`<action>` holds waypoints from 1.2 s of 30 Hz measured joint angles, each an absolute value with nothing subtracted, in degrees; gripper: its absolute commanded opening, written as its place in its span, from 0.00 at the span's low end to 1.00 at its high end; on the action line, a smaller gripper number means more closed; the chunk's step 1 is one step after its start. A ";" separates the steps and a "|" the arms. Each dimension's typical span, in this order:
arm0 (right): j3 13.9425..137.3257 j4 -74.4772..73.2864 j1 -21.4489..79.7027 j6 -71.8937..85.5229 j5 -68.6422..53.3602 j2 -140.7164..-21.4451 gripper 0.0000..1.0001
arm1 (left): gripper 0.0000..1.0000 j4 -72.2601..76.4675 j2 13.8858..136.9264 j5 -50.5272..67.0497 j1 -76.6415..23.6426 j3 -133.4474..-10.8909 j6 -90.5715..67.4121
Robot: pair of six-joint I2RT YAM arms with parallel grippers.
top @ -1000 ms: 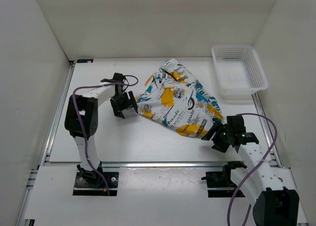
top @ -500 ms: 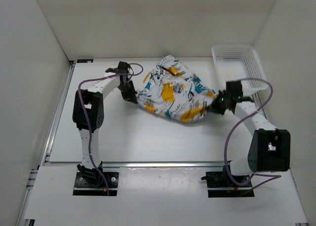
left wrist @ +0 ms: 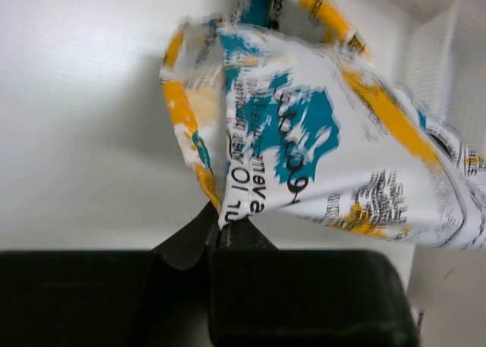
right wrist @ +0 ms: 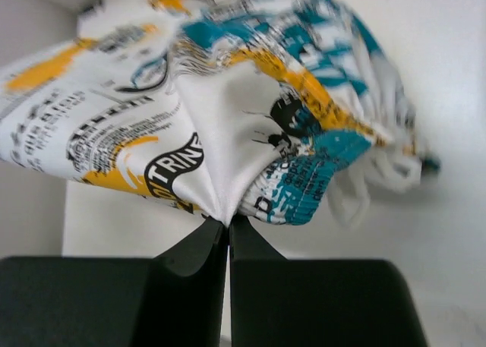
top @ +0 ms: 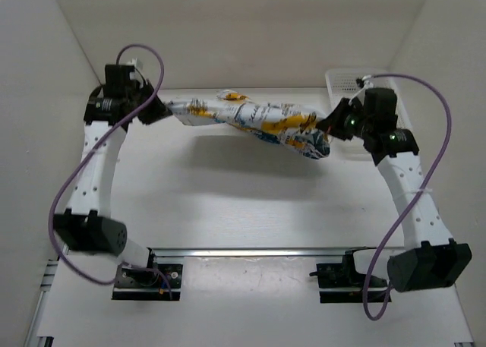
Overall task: Fold and stack the shorts
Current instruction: Flatten the shorts out
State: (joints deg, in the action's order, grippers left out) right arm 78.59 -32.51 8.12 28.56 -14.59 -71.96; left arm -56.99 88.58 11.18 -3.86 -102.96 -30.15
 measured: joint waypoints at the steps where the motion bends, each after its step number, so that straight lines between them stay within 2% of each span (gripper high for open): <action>1: 74.87 -32.82 8.60 28.05 -14.83 -70.00 0.00 | 0.10 -55.51 84.71 10.76 -3.90 -97.36 -29.69; 3: 65.67 -34.57 9.87 27.55 -15.09 -65.45 0.00 | 0.10 -56.42 78.32 10.13 -4.32 -86.11 -29.06; 4: 61.36 -35.81 10.81 27.35 -15.18 -63.68 0.05 | 0.17 -56.03 76.18 9.82 -4.34 -80.47 -28.88; 5: 57.80 -36.80 11.53 27.46 -15.27 -62.63 0.25 | 0.40 -55.70 75.07 9.69 -4.32 -75.57 -28.64; 6: 54.17 -37.39 12.32 27.75 -15.44 -61.80 0.28 | 0.68 -55.81 74.94 9.58 -4.29 -71.11 -28.29; 7: 51.35 -38.15 12.82 27.75 -15.66 -61.71 0.31 | 0.72 -56.05 76.27 9.56 -4.27 -68.07 -28.03; 8: 49.67 -38.72 12.93 27.66 -15.81 -62.39 0.33 | 0.72 -56.62 78.72 9.61 -4.23 -66.65 -28.05; 9: 49.30 -39.33 12.91 27.55 -15.88 -64.31 0.29 | 0.71 -56.55 81.76 9.56 -4.23 -66.43 -27.94; 11: 50.65 -38.17 12.88 26.46 -15.81 -69.95 0.15 | 0.68 -55.64 89.12 9.37 -4.27 -68.03 -27.49; 14: 56.49 -35.97 12.88 24.97 -15.77 -81.89 0.10 | 0.69 -53.60 96.88 9.15 -4.38 -71.57 -26.79; 17: 58.70 -33.43 12.93 24.29 -15.09 -88.82 0.15 | 0.73 -53.39 96.14 8.73 -4.60 -72.40 -26.30; 19: 56.88 -33.36 13.26 24.36 -13.74 -88.18 0.23 | 0.73 -53.93 92.97 8.01 -4.62 -72.38 -26.11; 20: 55.64 -33.17 13.39 24.62 -12.75 -86.74 0.31 | 0.73 -53.87 91.11 7.73 -4.56 -72.07 -26.00; 21: 53.82 -32.99 13.56 24.99 -11.60 -84.29 0.48 | 0.71 -53.39 88.73 7.46 -4.47 -71.09 -25.91; 22: 51.81 -33.17 13.63 25.67 -10.55 -81.03 0.57 | 0.70 -53.47 86.02 7.20 -4.38 -69.71 -25.93; 24: 48.12 -33.67 13.85 26.96 -8.32 -73.41 0.65 | 0.70 -53.80 80.90 6.57 -4.49 -66.19 -26.55; 29: 40.29 -34.17 13.85 31.33 -4.19 -57.06 0.67 | 0.72 -54.28 79.02 7.20 -6.96 -62.54 -29.80; 36: 30.26 -32.18 10.96 37.34 -5.78 -56.55 0.63 | 0.61 -49.60 93.23 8.69 -7.57 -60.99 -32.75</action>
State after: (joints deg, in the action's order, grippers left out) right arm 30.26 -32.18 10.96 37.34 -5.78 -56.55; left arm -49.60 93.23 8.69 -7.57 -60.99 -32.75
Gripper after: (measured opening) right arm 0.648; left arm 0.634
